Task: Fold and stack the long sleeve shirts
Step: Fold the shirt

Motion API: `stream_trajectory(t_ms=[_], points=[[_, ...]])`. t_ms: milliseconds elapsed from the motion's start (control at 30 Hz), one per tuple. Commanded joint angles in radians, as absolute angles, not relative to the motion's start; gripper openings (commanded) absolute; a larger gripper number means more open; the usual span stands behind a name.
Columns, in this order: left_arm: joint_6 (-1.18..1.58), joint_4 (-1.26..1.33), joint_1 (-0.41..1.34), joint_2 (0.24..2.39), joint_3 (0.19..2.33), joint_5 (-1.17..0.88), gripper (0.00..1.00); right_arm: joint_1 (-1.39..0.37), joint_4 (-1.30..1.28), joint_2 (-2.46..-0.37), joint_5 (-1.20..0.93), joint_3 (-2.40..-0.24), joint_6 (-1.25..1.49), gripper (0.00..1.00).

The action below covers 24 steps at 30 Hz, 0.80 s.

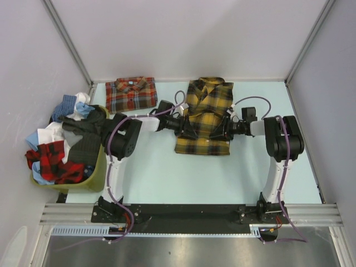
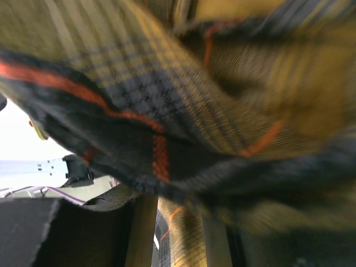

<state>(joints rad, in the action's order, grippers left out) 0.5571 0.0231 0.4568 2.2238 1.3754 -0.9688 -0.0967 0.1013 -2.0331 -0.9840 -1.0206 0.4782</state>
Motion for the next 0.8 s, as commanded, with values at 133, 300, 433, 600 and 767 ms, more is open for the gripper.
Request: stream_trajectory(t_ms=[133,300,433,600,767], points=[[0.5,0.06,0.425,2.082,1.224,-0.952,0.48,-0.094,0.012,-1.909,-0.982,-1.086,0.367,0.38],[0.448,0.065,0.426,2.026,1.293,-0.996,0.49,-0.071,0.011,-1.874,-0.98,-1.126,0.341,0.37],[0.472,0.058,0.425,2.095,1.382,-0.985,0.49,-0.048,0.017,-1.963,-0.968,-1.196,0.338,0.36],[0.523,0.026,0.408,2.221,1.537,-0.922,0.49,-0.031,-0.023,-2.106,-0.93,-1.331,0.31,0.36],[0.528,0.041,0.354,2.315,1.606,-0.881,0.56,-0.028,-0.008,-2.219,-0.904,-1.452,0.314,0.36]])
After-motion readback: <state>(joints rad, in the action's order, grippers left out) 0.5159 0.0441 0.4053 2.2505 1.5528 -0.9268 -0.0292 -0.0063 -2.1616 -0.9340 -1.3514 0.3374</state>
